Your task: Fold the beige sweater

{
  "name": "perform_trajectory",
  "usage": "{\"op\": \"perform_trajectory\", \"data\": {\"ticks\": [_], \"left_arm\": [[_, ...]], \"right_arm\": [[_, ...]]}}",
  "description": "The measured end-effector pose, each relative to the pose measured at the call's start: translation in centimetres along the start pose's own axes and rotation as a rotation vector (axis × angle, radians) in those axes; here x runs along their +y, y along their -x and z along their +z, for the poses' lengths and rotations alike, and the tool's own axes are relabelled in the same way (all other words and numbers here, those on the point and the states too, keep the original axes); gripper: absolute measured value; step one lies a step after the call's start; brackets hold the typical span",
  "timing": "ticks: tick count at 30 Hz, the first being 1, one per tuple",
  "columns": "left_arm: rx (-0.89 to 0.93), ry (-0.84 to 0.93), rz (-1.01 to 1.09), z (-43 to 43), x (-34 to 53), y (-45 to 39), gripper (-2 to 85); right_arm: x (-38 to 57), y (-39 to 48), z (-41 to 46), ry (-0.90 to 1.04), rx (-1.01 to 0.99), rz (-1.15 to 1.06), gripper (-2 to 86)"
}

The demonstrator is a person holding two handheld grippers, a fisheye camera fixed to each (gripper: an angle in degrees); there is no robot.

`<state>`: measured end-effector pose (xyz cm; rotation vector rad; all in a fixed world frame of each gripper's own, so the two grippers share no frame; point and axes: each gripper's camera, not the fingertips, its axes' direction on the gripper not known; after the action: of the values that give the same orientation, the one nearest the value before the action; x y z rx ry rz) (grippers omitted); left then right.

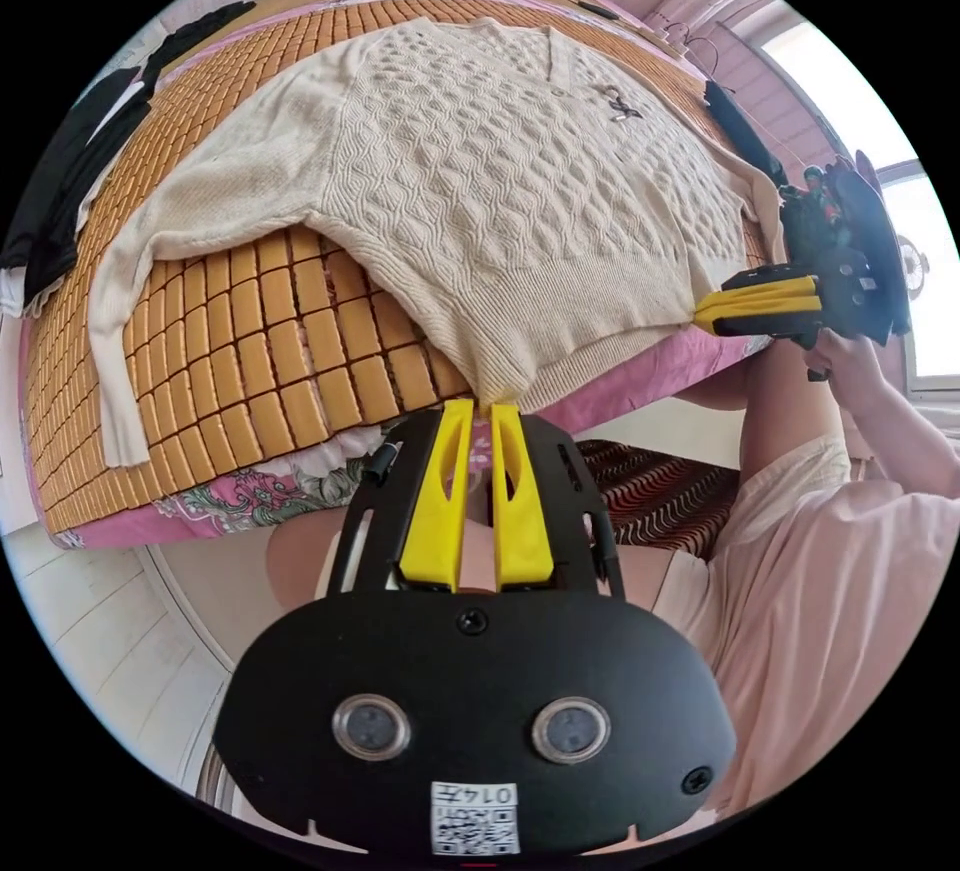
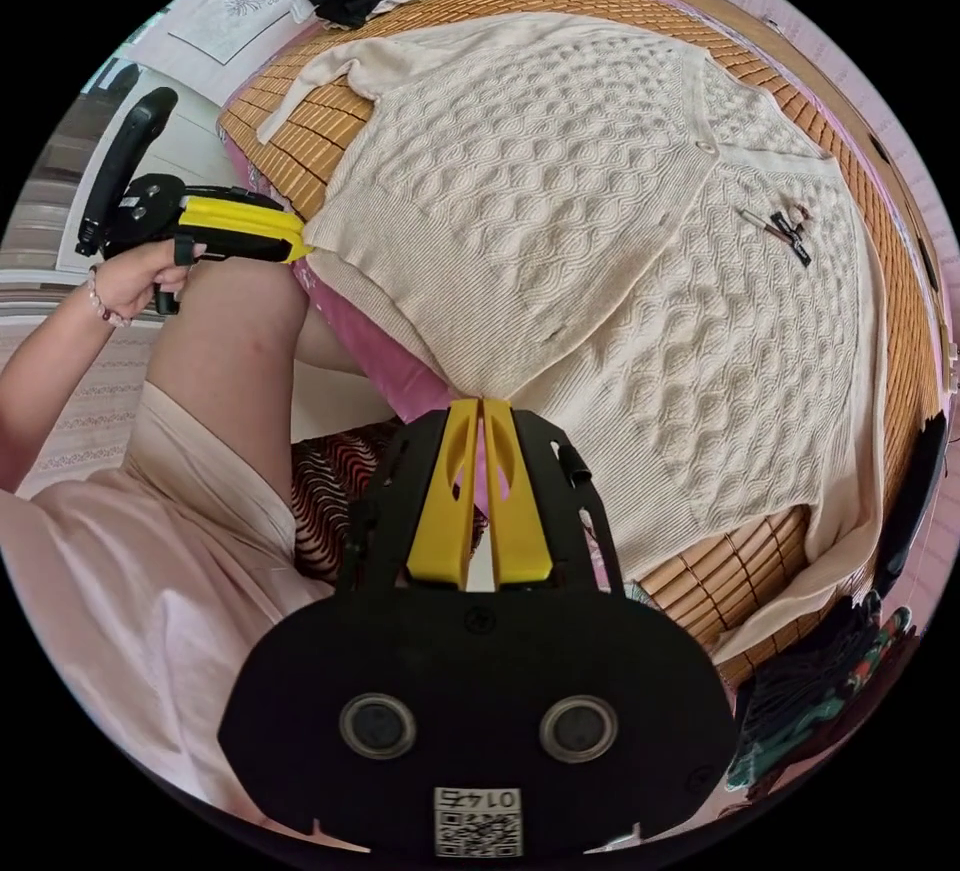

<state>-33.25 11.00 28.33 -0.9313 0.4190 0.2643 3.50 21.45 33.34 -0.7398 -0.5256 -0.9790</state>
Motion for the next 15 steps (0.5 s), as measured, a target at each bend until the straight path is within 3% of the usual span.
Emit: {"op": "perform_trajectory", "data": {"ticks": [7,15], "left_arm": [[-0.005,-0.106,-0.075,-2.4,2.2,1.6,4.6],[-0.193,-0.276,-0.353,-6.8,7.3,9.7,4.5]], "right_arm": [[3.3,-1.9,-1.6,-0.07,-0.075,0.058,-0.2],[3.6,-1.5,-3.1,-0.082,-0.042,0.01,1.1]]}}
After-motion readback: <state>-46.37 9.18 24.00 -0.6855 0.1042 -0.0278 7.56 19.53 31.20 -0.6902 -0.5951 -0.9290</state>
